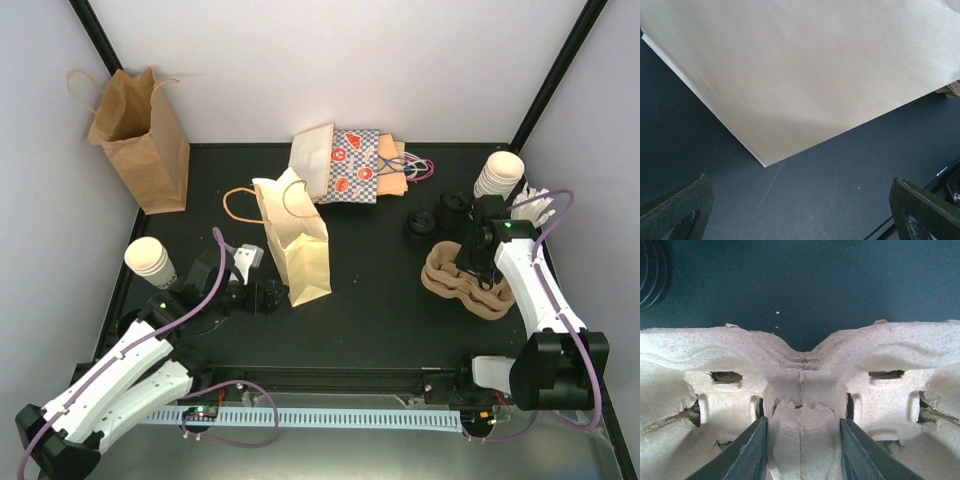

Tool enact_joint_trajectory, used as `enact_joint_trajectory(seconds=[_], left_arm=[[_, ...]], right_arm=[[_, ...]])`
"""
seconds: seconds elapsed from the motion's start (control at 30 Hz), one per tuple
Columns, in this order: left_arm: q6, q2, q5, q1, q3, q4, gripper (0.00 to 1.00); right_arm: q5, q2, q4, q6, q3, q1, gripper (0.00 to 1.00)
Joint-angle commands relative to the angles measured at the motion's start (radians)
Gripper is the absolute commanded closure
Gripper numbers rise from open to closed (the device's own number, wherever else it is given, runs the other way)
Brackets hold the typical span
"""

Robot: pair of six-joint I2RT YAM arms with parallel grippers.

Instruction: Pack the takeout coffee

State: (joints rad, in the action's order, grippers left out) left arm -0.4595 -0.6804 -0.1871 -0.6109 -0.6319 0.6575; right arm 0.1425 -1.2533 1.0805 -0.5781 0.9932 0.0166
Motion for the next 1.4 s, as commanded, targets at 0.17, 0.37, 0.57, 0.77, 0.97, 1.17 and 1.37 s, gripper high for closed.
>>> enact_joint_trajectory(seconds=[0.17, 0.37, 0.57, 0.77, 0.97, 1.17, 1.37], left_arm=[[-0.002, 0.012, 0.008, -0.003, -0.037, -0.007, 0.01], [0.000, 0.015, 0.008, -0.004, -0.037, -0.006, 0.01], [0.000, 0.015, 0.009, -0.003, -0.037, -0.006, 0.01], [0.000, 0.011, 0.009, -0.004, -0.037, -0.008, 0.01], [0.000, 0.012, 0.011, -0.004, -0.037, -0.006, 0.01], [0.000, 0.013, 0.014, -0.003, -0.037, -0.006, 0.01], [-0.001, 0.013, 0.015, -0.003, -0.037, -0.005, 0.01]], right_arm=[[0.012, 0.021, 0.014, 0.017, 0.027, 0.003, 0.57], [-0.018, 0.022, -0.012, 0.026, -0.002, 0.003, 0.56], [-0.024, 0.025, -0.013, 0.031, -0.005, 0.002, 0.56], [-0.011, 0.019, -0.005, 0.038, 0.000, 0.002, 0.52], [-0.028, 0.027, -0.016, 0.040, -0.006, 0.003, 0.52], [-0.023, 0.039, 0.012, 0.047, 0.024, 0.002, 0.52], [-0.032, 0.047, 0.026, 0.051, 0.044, 0.003, 0.52]])
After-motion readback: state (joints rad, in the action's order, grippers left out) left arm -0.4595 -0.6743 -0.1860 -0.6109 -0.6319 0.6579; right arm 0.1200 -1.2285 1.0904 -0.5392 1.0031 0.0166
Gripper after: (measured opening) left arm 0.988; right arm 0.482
